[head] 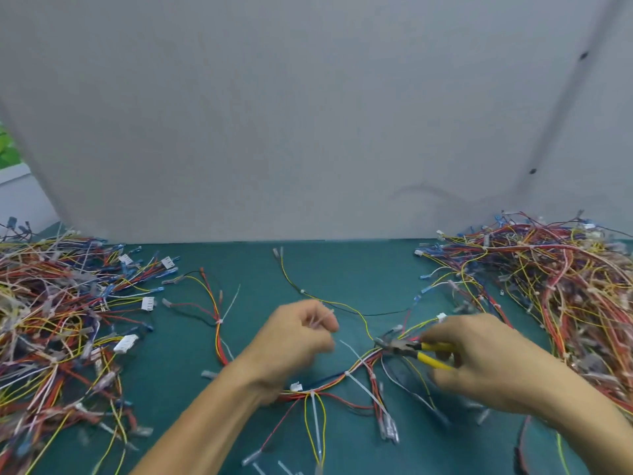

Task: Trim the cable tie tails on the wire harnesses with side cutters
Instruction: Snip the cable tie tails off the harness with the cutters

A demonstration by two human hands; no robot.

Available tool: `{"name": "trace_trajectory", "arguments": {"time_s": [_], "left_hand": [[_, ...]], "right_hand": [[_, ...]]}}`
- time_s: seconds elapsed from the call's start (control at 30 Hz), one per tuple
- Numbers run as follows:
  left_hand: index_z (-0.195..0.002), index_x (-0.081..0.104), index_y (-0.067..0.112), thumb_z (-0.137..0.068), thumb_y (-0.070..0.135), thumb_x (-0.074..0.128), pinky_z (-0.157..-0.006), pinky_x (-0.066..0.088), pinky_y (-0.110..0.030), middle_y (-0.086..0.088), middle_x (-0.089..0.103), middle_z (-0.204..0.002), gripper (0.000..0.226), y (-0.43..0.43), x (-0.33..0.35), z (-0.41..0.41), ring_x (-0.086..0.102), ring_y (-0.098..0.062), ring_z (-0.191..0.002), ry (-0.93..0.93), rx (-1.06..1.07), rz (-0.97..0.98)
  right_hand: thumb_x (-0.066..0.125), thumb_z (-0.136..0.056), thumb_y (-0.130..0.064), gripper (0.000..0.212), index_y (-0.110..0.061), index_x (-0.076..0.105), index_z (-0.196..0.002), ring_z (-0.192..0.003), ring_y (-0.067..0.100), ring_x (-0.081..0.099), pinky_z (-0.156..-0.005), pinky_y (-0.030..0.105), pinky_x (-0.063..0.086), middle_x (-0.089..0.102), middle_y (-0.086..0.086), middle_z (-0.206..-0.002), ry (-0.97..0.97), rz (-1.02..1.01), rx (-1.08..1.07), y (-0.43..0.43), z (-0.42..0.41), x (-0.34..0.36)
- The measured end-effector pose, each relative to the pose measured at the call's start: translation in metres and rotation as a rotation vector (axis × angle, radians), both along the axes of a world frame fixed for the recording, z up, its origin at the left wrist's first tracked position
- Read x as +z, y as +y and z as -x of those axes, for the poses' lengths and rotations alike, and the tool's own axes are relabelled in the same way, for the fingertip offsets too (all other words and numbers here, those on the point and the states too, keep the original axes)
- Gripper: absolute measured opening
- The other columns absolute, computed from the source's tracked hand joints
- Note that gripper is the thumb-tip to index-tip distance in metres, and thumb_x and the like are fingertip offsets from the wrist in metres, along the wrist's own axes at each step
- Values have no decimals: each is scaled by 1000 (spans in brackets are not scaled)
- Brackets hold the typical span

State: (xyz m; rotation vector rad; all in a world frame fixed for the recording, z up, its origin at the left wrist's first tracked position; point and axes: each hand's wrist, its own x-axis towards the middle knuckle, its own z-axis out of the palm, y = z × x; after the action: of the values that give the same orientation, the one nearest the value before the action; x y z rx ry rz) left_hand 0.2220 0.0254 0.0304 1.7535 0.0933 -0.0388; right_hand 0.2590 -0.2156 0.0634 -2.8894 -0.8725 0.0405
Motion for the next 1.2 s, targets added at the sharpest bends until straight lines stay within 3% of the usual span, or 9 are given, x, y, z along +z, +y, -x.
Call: {"name": "trace_trajectory", "arguments": {"time_s": [0.13, 0.23, 0.33, 0.53, 0.93, 1.2], "left_hand": [[-83, 71, 20, -67, 2, 79, -56, 36, -15, 15, 54, -61, 25, -10, -17, 3, 46, -2, -55, -16, -185, -120], [-83, 75, 19, -69, 15, 78, -57, 36, -16, 15, 58, -61, 15, -12, -24, -1, 47, -4, -57, -24, -245, -130], [-80, 76, 17, -70, 25, 75, -53, 33, -14, 13, 59, -57, 13, -14, -29, -4, 45, -2, -52, -26, -226, -90], [-74, 75, 15, -76, 17, 77, -49, 32, -14, 10, 55, -53, 3, -13, -35, -9, 40, -6, -49, -25, -196, -49], [-76, 75, 15, -66, 29, 76, -49, 30, -17, 3, 54, -56, 18, -15, -36, -8, 38, -9, -51, -3, -184, -45], [-75, 74, 9, -77, 13, 77, -48, 29, -18, -2, 52, -58, 6, -14, -35, -8, 36, -12, -51, 5, -182, -37]], "right_hand": [[50, -77, -51, 32, -24, 56, -91, -87, 14, 53, -81, 35, 49, 58, -9, -90, 15, 56, 12, -9, 17, -7], [51, -75, -51, 37, -24, 57, -100, -95, 14, 52, -83, 35, 48, 57, -7, -96, 43, 123, -1, -11, 22, -5], [51, -76, -51, 37, -24, 56, -102, -95, 13, 51, -83, 34, 48, 55, -9, -97, 35, 135, 0, -12, 23, -4], [46, -77, -51, 35, -28, 52, -102, -100, 13, 51, -79, 30, 46, 51, -12, -100, -25, 134, 4, -4, 28, -10], [47, -79, -50, 30, -31, 51, -102, -102, 18, 54, -77, 31, 45, 51, -10, -102, -46, 116, -14, 4, 34, -13], [45, -81, -51, 32, -28, 52, -101, -98, 17, 56, -70, 31, 42, 52, -9, -100, -98, 146, -39, 7, 39, -11]]}}
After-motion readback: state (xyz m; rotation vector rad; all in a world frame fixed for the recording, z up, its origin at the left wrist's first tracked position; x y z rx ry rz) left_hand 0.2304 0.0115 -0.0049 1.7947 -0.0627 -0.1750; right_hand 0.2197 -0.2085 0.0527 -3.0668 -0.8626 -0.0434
